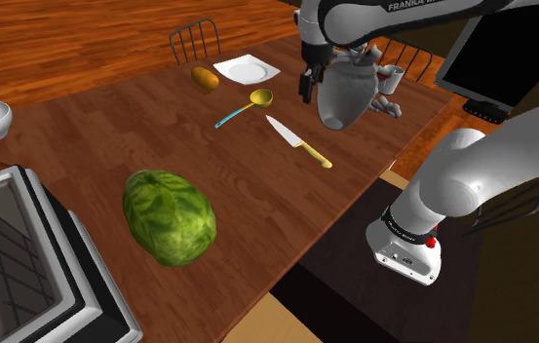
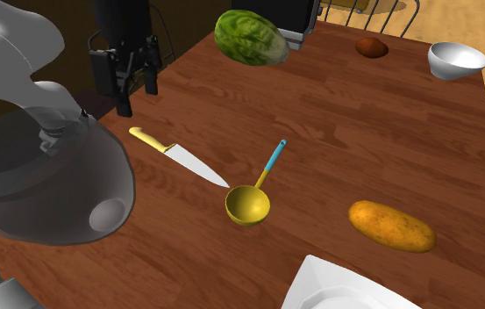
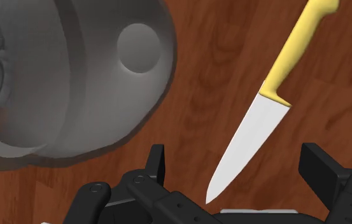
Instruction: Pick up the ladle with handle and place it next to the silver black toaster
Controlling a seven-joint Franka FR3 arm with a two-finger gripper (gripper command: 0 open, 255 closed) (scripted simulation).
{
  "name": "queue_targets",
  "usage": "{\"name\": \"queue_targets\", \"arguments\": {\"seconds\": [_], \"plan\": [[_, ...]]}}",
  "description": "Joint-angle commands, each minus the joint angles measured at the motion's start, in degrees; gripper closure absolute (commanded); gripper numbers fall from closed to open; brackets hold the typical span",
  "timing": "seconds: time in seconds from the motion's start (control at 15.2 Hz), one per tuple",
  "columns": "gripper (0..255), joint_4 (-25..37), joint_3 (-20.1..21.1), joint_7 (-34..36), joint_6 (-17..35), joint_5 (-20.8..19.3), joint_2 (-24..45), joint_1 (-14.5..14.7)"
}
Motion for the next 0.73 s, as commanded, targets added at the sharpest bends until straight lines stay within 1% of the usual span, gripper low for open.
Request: {"name": "queue_targets", "arguments": {"seconds": [0.0, 0.33, 0.66], "plan": [[0, 1.22, 0.21, -0.32, 4.10, -1.83, 4.26, -0.14], [0, 4.42, 0.86, -0.33, 12.83, -6.95, 13.99, -0.75], [0, 9.57, 1.54, 0.67, 19.71, -13.09, 24.09, -1.25]]}}
